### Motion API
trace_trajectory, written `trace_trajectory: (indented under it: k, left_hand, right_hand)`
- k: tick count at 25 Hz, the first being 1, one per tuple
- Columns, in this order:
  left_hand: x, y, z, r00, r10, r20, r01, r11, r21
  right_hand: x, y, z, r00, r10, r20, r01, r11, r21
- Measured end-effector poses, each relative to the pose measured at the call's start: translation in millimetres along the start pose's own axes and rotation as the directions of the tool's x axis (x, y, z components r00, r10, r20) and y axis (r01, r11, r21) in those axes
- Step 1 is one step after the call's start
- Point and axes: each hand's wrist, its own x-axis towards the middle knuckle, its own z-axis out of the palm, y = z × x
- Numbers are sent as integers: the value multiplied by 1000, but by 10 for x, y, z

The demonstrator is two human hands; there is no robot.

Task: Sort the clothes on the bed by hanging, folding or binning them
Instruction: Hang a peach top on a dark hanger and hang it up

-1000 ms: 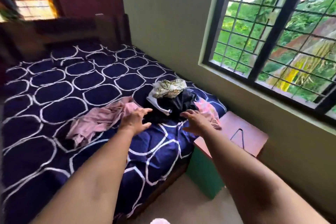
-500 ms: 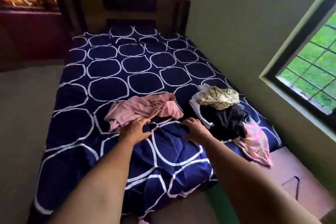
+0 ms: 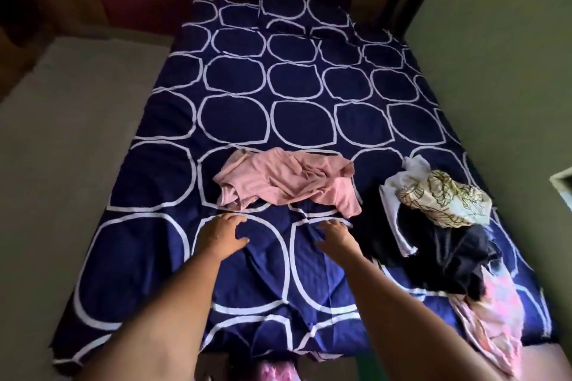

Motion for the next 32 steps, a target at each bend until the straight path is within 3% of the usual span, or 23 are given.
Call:
trace_trajectory:
  k: [5,11,15,17,20,22,24,25,27,29,30,31,32]
  left_hand:
    - [133,-417,412,979,-202,6,203,979,-20]
    - [555,-796,997,962,-267,-48,255,951,-173]
    - [1075,-940,1273,935,-346,-85,317,917,-242]
    - [1291,-1016,1343,931,-344,-123,295,907,-301]
    - [1439,-1039,1302,906,-374,-196,305,900,-310]
    - [1409,-954,1259,880,-417,-227,347,891,-293]
    - [1311,-786,1223,863,-450,-230,380,877,-294]
    - [1252,-689,1209,858,-468,-211,398,866,-301]
    - [1149,-481,1147,853,-503,-140,442,838,-321]
    - [1028,-247,978,882,-469,-55,415,826,-382]
    - [961,-124,863,902,-431,6,387,803,-453]
    - [893,-19,749,918,-385,89,373,769,-520]
    - [834,61,619,931,-325,167,360,738,-571]
  right_hand:
    - [614,-185,315,998,-61,1,61,996,-58]
    - [1488,1,598,983,-150,-103,134,979,-151]
    - [2023,202,877,952,-307,24,289,864,-414]
    - [2191,242,955,948,-312,70,303,809,-504]
    - [2257,153,1025,958,-283,-43,227,841,-491]
    - [2178,84,1062,923,-316,-219,210,891,-402]
    - [1943,93,1080,919,-318,-231,224,906,-358]
    - [1780,155,1094,931,-306,-200,235,920,-313]
    - [1491,320,1301,966,-251,64,258,956,-139]
    - [1059,473,1398,931,-242,272,260,965,-29]
    - [790,467,1304,873,-155,462,133,988,81]
    - [613,459,1300,822,-111,559,56,992,114]
    - [409,291,1124,792,-117,600,73,993,97]
